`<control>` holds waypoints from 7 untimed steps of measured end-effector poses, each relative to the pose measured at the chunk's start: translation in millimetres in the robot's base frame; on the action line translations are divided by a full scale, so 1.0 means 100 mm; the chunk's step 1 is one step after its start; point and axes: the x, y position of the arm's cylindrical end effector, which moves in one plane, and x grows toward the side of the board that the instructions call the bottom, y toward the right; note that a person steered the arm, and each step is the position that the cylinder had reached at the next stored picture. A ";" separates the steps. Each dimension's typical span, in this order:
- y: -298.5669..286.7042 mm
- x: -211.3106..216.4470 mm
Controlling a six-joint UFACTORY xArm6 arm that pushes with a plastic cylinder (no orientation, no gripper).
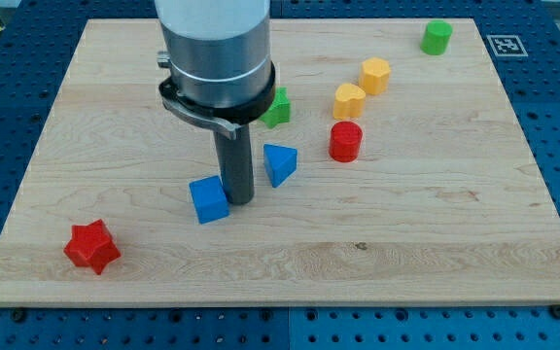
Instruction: Point your arm at center
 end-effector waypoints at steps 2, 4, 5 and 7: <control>-0.29 0.00; -0.06 0.00; 0.31 0.03; 0.96 0.06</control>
